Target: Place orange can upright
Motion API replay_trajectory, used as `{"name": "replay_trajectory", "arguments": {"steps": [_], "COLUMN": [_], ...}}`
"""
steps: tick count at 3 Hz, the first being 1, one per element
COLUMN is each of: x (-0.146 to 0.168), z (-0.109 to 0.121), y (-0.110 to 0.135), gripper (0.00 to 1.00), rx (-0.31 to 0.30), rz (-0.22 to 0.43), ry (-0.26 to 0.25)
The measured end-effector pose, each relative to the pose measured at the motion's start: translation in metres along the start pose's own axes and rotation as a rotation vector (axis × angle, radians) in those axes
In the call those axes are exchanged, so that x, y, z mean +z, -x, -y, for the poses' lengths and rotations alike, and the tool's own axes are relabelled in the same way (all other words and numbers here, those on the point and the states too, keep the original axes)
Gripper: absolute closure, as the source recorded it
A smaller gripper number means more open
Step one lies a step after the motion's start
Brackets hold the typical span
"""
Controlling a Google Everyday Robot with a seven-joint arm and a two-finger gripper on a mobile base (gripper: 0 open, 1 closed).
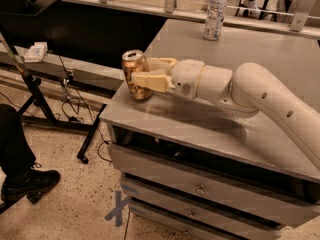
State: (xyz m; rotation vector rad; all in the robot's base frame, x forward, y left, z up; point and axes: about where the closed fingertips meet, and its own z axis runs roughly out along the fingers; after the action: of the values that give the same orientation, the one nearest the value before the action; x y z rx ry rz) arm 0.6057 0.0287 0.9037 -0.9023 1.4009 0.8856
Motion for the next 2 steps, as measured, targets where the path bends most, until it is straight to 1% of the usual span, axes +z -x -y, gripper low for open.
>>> {"name": "replay_trajectory", "arguments": {"steps": [1,2], "x": [-0.0053,-0.0135], "z": [-0.0031,-0.0078], "y": [-0.0073,-0.0114], "gripper": [0.35,0.13], "rx": [0.013,0.024], "rz": [0.010,0.018], "ry": [-0.002,-0.010]}}
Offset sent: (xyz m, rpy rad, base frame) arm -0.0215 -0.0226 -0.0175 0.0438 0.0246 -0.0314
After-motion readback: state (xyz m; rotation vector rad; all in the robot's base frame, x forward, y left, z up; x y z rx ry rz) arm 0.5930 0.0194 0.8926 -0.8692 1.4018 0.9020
